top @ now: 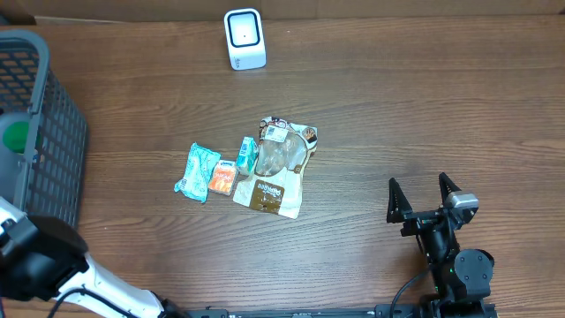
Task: Scan the item barcode
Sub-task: 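Reach the left gripper into the basket and grasp the green-lidded jar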
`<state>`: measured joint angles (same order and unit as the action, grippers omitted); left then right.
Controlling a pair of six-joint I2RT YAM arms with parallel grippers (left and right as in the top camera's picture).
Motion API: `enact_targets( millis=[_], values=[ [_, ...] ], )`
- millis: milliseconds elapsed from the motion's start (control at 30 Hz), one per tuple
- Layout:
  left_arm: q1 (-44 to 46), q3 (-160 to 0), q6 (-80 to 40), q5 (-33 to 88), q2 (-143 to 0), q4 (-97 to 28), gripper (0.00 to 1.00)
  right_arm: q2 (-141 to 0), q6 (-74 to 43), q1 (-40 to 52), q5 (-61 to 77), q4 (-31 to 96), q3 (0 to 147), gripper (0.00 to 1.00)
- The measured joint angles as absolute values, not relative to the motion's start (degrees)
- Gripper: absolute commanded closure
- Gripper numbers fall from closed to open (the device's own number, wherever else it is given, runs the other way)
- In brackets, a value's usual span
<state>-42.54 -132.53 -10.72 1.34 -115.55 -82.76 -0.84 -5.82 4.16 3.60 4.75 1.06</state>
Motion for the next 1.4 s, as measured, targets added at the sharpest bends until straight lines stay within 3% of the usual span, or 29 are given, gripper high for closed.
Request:
enact_targets(
  millis=[900,1400],
  values=[
    [-42.4,-132.5,-5.4,4.4,-133.1,-74.1,0.12,-0.8,-5.8,4.2,3.6,4.8,1.1,0.00],
    [-42.4,-132.2,-3.9,4.1,-135.2,-72.1,0.08,-0.8,-5.8,4.2,3.6,4.8,1.1,0.00]
  ],
)
